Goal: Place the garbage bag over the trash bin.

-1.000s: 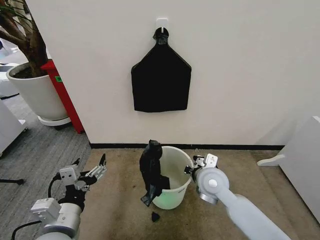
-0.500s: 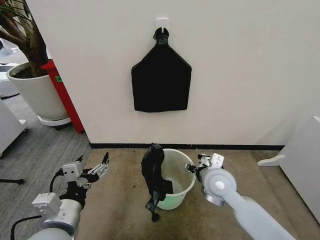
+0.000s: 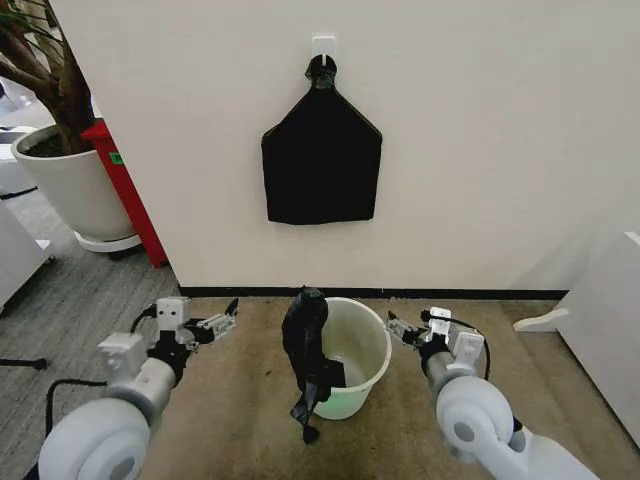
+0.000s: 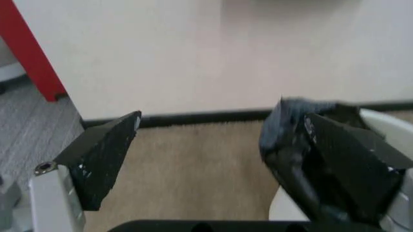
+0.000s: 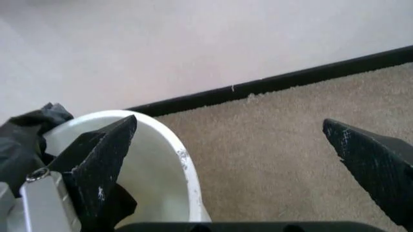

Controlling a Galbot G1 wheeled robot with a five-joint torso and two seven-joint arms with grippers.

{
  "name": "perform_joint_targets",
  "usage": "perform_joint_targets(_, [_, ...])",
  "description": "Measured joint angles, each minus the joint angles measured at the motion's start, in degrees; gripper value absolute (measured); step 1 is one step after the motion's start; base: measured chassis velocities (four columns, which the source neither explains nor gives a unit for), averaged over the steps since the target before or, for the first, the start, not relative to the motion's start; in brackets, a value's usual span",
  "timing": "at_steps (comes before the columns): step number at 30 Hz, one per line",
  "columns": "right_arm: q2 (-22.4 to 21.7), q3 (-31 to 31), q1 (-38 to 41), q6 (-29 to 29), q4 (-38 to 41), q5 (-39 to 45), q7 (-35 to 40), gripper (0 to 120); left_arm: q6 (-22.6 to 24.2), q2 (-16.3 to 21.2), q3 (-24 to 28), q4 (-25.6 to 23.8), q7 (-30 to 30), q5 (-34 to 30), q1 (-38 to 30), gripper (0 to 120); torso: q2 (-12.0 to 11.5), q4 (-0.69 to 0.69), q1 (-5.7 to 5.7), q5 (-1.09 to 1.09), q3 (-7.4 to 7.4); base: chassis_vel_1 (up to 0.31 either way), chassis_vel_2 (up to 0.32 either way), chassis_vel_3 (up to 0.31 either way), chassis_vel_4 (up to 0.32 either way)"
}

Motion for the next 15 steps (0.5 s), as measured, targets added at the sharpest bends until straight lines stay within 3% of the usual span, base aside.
perform_joint_targets(7, [0.6, 0.0, 0.0, 0.1, 1.1, -0.4, 0.9, 100, 3.1, 1.9, 5.7, 3.9, -1.5, -6.0, -8.7, 100, 0.0, 0.0, 0.0, 0.0, 0.0, 0.0, 0.0, 0.0, 0.0])
perform_joint_targets(15, [0.5, 0.4, 0.0, 0.0, 1.6, 0.0, 1.9, 100, 6.5, 0.7, 18.4, 9.1, -9.3, -11.5, -21.3, 100, 0.0, -0.01, 0.0, 0.0, 0.0, 0.0, 0.0, 0.0, 0.0])
